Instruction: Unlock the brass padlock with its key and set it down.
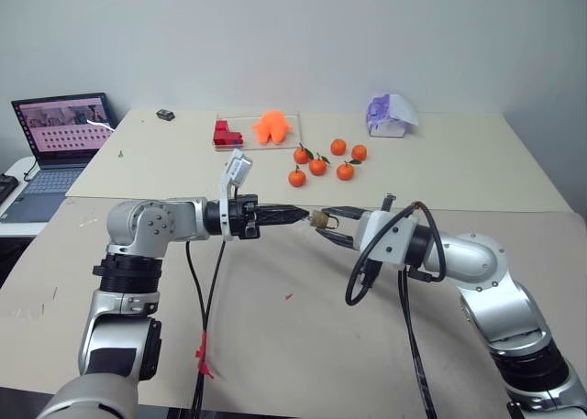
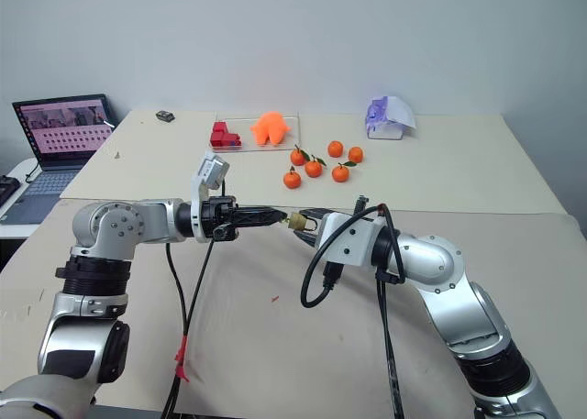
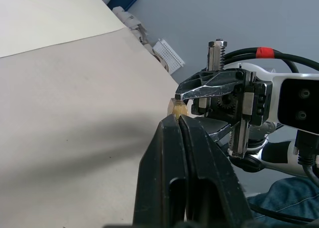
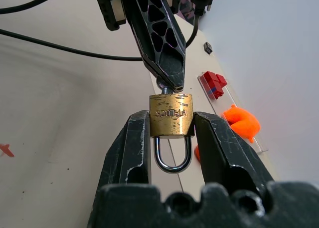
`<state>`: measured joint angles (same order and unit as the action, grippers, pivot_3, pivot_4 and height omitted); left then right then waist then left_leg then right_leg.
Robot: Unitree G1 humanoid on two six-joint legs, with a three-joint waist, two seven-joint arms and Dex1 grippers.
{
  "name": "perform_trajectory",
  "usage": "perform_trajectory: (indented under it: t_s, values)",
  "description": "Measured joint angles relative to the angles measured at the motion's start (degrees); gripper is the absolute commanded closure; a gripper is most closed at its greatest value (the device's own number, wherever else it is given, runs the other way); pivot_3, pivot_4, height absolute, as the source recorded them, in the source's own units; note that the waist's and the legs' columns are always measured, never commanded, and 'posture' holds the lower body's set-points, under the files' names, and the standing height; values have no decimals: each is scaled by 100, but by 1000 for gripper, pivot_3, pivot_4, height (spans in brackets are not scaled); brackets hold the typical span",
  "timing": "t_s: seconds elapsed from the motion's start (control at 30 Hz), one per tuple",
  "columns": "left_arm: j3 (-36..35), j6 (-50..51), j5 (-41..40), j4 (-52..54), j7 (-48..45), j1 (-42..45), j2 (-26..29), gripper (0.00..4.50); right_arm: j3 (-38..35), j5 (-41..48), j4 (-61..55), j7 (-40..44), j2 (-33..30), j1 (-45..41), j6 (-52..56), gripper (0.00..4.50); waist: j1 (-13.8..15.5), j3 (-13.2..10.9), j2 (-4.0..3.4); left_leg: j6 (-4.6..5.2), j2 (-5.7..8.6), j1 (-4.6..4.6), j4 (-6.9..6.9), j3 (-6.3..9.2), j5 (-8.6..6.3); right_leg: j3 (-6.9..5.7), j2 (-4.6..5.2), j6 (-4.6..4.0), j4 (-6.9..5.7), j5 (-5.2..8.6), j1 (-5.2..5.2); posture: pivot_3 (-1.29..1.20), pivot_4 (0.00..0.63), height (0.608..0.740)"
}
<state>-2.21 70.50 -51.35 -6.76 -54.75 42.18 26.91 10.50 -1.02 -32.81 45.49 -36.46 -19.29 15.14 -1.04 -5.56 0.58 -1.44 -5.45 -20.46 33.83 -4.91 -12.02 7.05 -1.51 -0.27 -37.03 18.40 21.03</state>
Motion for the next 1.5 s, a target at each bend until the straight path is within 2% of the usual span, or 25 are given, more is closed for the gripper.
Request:
perform_trajectory:
  t_s: [0.2,0.43,0.63,0.77,1.13,1.5]
  values:
    - [239,-548,192,664,-318,-204,244,4434,2,60,-65,48,-9,-5,10,3588,-10,0,-1,-1,0,-3,-1,0,0,1,1,0,3,0,1,0,150,689]
    - [540,-1061,595,692,-579,-211,353,4434,-3,72,-81,45,-12,-10,82,3588,11,0,0,2,2,-3,0,2,-1,0,1,0,3,0,-1,0,150,689]
    - [1040,-2264,1381,714,-887,-272,442,4434,-2,16,-9,47,-49,-9,200,3588,8,0,-1,3,3,-12,1,1,-2,2,2,-1,8,0,3,0,150,689]
    - [1145,-2695,1640,700,-905,-295,399,4434,-6,-4,26,23,-52,-9,251,3588,7,0,-1,10,3,-17,2,1,-5,1,2,-1,8,0,3,0,150,689]
    - [1118,-3112,1911,539,-895,-295,210,4434,-57,-8,37,-74,-56,-10,264,3588,9,0,-2,21,3,-31,5,1,-12,0,2,0,6,0,6,0,150,689]
    - [1159,-4700,2594,499,-983,-492,-22,4434,-146,-4,23,-107,-74,-10,297,3588,14,2,-5,21,2,-47,8,0,-12,0,2,-1,5,0,4,0,150,689]
